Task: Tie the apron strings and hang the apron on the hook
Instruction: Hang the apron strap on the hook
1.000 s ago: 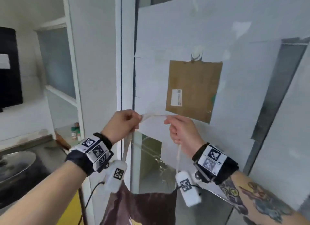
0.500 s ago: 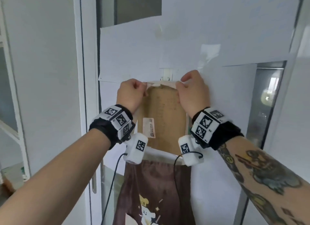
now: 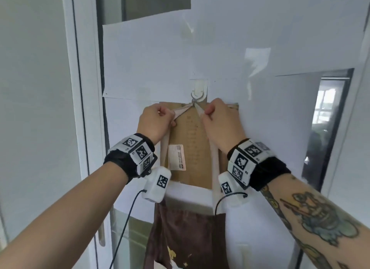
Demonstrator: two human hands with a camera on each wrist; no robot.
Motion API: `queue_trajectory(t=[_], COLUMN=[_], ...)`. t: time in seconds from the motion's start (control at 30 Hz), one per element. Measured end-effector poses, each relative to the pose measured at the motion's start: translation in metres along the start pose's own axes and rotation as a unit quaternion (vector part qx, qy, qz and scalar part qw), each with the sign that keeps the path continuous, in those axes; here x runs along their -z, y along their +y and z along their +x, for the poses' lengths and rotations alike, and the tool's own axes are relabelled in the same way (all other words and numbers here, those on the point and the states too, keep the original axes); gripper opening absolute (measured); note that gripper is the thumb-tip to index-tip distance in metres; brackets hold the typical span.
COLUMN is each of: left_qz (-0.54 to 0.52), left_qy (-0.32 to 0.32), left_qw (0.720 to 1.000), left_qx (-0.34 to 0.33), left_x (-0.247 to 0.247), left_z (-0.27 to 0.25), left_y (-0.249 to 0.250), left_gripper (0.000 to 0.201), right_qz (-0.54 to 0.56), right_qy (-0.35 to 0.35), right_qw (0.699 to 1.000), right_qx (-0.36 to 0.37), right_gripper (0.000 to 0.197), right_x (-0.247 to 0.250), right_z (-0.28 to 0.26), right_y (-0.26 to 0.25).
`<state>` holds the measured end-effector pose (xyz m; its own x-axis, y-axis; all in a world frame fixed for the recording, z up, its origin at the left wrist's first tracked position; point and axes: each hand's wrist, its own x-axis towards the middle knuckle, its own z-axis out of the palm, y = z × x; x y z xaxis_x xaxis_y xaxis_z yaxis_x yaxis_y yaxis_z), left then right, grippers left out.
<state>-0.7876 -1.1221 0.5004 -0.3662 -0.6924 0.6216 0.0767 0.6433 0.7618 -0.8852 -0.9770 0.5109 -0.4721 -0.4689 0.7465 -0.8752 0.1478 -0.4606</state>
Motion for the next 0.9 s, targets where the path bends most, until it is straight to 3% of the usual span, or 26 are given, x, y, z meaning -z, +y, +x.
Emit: queue_trajectory(t=[0.33,0.63,0.9], left_qz=[0.009,-0.005,0.061], left_qy=[-0.067,-0.091,-0.168], left_qw=[0.998,0.996,0.984], left_qx=[-0.008,0.001,-0.017], left_x=[-0.009,0.005,0.006], left_z=[-0.016,-0.03,-0.042], left_y=[-0.027,-0.031,-0.036], left_gripper=[0.016,0.013,0.013], right_qz=[-0.129,-0.153,-0.156], right_qy=[-0.033,-0.043,-0.064], right_qw=[0.991,0.986,0.983], right_qx=[-0.031,-0.058,-0.075], right_gripper=[0.022,0.025,0.025], right_x=[-0.015,-0.02,-0.021], right_z=[-0.033,-0.049,-0.057], right_y=[0.004,0.002,0.003])
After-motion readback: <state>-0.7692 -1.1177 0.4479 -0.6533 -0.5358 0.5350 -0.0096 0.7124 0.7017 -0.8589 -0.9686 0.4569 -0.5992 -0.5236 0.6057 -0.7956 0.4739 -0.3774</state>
